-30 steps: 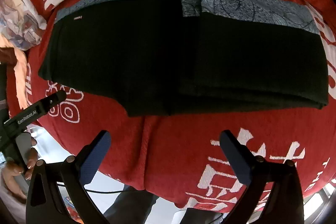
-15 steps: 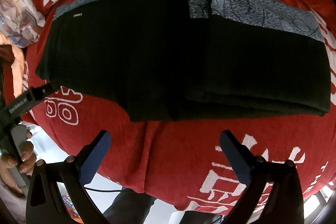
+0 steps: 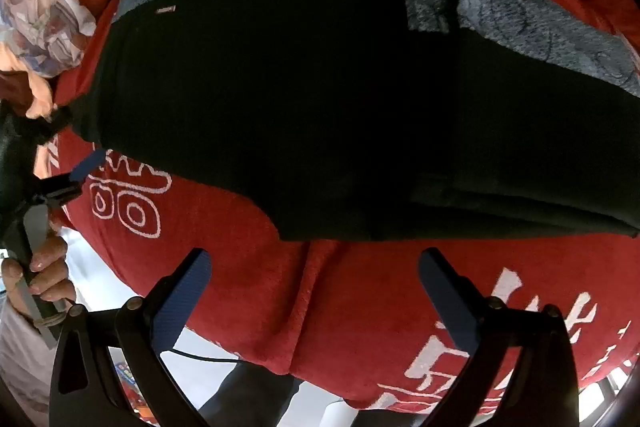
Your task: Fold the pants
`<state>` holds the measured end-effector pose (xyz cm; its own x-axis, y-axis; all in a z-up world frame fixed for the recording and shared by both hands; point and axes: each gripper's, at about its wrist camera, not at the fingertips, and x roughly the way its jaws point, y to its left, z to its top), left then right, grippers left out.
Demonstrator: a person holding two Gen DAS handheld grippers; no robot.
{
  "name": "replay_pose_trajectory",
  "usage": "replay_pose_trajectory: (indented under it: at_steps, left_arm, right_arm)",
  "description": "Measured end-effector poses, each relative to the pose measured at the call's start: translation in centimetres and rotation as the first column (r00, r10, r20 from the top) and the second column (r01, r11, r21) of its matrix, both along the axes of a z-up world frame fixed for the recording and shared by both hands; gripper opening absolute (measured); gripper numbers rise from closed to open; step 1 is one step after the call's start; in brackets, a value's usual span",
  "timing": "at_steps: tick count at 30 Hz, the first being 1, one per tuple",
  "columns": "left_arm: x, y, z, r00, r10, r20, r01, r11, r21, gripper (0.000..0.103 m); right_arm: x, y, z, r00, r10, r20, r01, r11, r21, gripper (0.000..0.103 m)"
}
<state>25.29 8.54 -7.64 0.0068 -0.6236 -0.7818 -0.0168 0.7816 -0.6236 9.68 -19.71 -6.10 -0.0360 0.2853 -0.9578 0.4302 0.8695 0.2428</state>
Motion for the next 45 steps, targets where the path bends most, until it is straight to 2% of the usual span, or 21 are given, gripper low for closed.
replay_pose_trajectory:
  at_steps: [3,7,11,15,16,18,20,22,24,26,27,29,30,31,33,35,37,39,42,44,45]
  left_arm:
    - [0.1,-0.4,0.0,1.0,-0.006,0.015,0.006,1.0,-0.005,0.102]
    - [-0.2,-0.1,-0.8,0.999,0.04,0.003,-0.04,0.998,-0.05,0.102]
    - [-0.5,-1.2,-0.2,0.998,0.056,0.014,-0.056,0.998,-0.001,0.102]
    - [-0.6,-1.6,2.9,0.992,0.048,0.117,-0.041,0.997,-0.06,0.102]
    - [-0.5,-2.3,3.1,0.989,0.02,0.15,-0.016,1.0,-0.027,0.102]
    - [-0.2,-3.7,2.0,0.99,-0.026,0.136,0.014,0.996,0.087,0.102]
    - [0.0,-4.2,0.7,0.994,-0.036,0.101,0.015,0.98,0.2,0.09]
    - [0.0,-4.5,0.7,0.992,-0.047,0.114,0.01,0.952,0.306,0.062]
    - [-0.4,-5.3,1.5,0.981,-0.11,0.161,0.036,0.913,0.406,0.043]
    - [-1.3,-7.1,2.5,0.948,-0.222,0.227,0.078,0.856,0.511,0.038]
    - [-2.2,-8.6,3.0,0.909,-0.316,0.27,0.105,0.802,0.588,0.036]
    - [-4.7,-11.6,3.2,0.788,-0.517,0.333,0.119,0.66,0.742,0.036]
    - [-6.3,-13.0,2.9,0.712,-0.613,0.344,0.105,0.577,0.81,0.035]
    - [-7.7,-14.0,2.7,0.642,-0.684,0.346,0.082,0.51,0.856,0.035]
    - [-9.0,-14.8,2.3,0.571,-0.747,0.341,0.055,0.449,0.892,0.035]
    - [-9.0,-15.2,2.2,0.564,-0.756,0.333,0.057,0.438,0.897,0.035]
    - [-9.0,-15.1,2.1,0.567,-0.754,0.332,0.066,0.443,0.894,0.035]
    - [-9.7,-15.3,1.7,0.547,-0.769,0.33,0.058,0.428,0.902,0.035]
    - [-10.5,-14.4,1.6,0.527,-0.781,0.335,0.045,0.419,0.907,0.035]
    - [-10.4,-14.1,1.4,0.538,-0.773,0.337,0.048,0.427,0.903,0.035]
    - [-10.4,-14.0,1.4,0.539,-0.77,0.342,0.049,0.434,0.9,0.035]
  right_arm:
    - [0.2,0.4,-0.3,1.0,0.002,-0.001,-0.002,1.0,0.003,0.103]
    - [0.3,0.8,-0.5,1.0,0.01,0.004,-0.01,1.0,0.008,0.103]
    - [0.5,1.1,-0.7,1.0,0.018,0.0,-0.018,1.0,0.01,0.103]
    - [0.8,1.0,0.2,0.999,0.021,0.036,-0.021,1.0,0.008,0.103]
    - [1.0,0.8,0.4,0.999,0.023,0.045,-0.023,1.0,0.004,0.103]
    - [1.5,0.2,0.9,0.997,0.026,0.066,-0.026,1.0,-0.009,0.103]
    - [2.5,-0.7,1.6,0.996,0.027,0.09,-0.025,0.999,-0.025,0.103]
    - [4.2,-1.8,2.6,0.992,0.029,0.124,-0.024,0.999,-0.038,0.103]
    - [5.9,-2.7,3.7,0.987,0.032,0.158,-0.027,0.999,-0.033,0.103]
    - [8.7,-3.3,5.3,0.978,0.047,0.201,-0.044,0.999,-0.018,0.103]
    - [10.0,-3.3,6.2,0.973,0.064,0.22,-0.062,0.998,-0.016,0.103]
    - [12.8,-2.7,8.0,0.959,0.108,0.26,-0.111,0.994,-0.004,0.103]
    - [13.9,-2.0,8.8,0.953,0.127,0.275,-0.133,0.991,0.005,0.103]
    - [15.5,-0.9,9.7,0.944,0.159,0.289,-0.171,0.985,0.019,0.103]
    - [18.8,2.0,10.6,0.927,0.25,0.278,-0.273,0.961,0.048,0.103]
    - [21.2,5.1,10.4,0.908,0.339,0.245,-0.367,0.927,0.077,0.103]
    - [23.0,8.7,9.2,0.883,0.427,0.193,-0.449,0.889,0.09,0.103]
    - [24.2,11.7,7.7,0.851,0.504,0.147,-0.517,0.852,0.077,0.103]
    - [25.0,14.6,4.9,0.833,0.549,0.07,-0.553,0.825,0.112,0.099]
    - [25.4,15.5,2.9,0.833,0.553,0.006,-0.549,0.825,0.133,0.087]
    - [25.4,15.4,2.3,0.835,0.55,-0.026,-0.542,0.829,0.137,0.065]
